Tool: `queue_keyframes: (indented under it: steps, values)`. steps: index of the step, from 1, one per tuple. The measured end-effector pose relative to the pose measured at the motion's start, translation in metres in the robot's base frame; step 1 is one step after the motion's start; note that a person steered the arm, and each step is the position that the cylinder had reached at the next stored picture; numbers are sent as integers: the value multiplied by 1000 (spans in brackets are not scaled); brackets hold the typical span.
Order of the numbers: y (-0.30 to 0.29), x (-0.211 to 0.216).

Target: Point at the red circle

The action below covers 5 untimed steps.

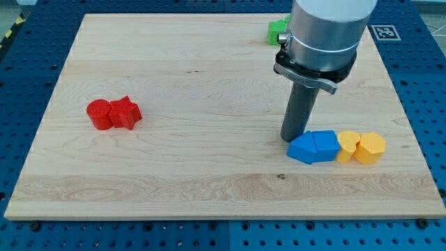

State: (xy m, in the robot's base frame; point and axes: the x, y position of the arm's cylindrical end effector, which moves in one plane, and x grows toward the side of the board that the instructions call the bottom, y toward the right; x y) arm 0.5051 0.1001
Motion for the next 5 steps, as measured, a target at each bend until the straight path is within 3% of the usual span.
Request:
queue_keyframes:
  steps: [2,5]
  values:
    - [-56,-1]
    - [-148,-41]
